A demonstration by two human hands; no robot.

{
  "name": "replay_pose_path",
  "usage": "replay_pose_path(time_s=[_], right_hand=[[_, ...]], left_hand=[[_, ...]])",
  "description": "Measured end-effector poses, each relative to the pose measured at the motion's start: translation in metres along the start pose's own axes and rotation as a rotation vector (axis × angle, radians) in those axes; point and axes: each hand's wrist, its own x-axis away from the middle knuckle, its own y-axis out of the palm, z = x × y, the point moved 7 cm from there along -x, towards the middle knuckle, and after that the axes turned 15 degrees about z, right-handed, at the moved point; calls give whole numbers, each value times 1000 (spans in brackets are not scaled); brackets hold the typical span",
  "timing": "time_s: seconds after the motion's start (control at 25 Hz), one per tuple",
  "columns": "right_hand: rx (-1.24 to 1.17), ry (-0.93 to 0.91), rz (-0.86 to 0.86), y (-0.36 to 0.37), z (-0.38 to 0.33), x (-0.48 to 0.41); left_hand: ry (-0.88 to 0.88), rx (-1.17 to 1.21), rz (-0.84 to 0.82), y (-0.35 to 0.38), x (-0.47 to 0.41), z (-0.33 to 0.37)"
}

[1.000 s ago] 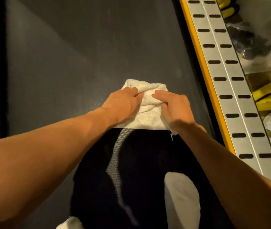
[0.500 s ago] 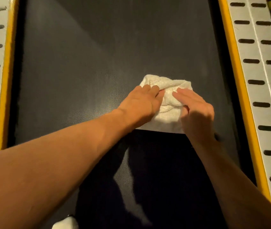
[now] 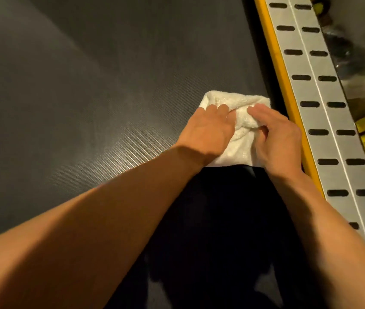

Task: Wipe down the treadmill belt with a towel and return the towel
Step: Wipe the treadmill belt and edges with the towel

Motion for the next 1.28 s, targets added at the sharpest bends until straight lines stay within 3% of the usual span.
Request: replay_pose_path(time_s=[0.16,0.36,0.64,0.72,0.84,0.92,1.12,1.28], right_hand=[[0,-56,-10,-6,-19,56],[-155,9,-50,32,-54,55],[-265,-317,96,38,-148,133],[-274,-357,39,46,-163,130],[-265,-394,-276,86,-204,117],[-249,-469,-368,99,-236,126],[-270,-588,-337,86,-246,178],[-274,-560,-282,85,-259,156]], left_hand=[[259,-133,-8,7,55,0],[80,-78,-83,-16,63,-46],[-25,47,-234,-39,164,-110],[-28,-11,-234,-49,180,-120],[-129,-106,-284,-62,198,-158],[-204,-118,-322,-72,214,-186],[-194,-51,-422,-84,271,-169],[-305,-80,-429,-90,272,-176]])
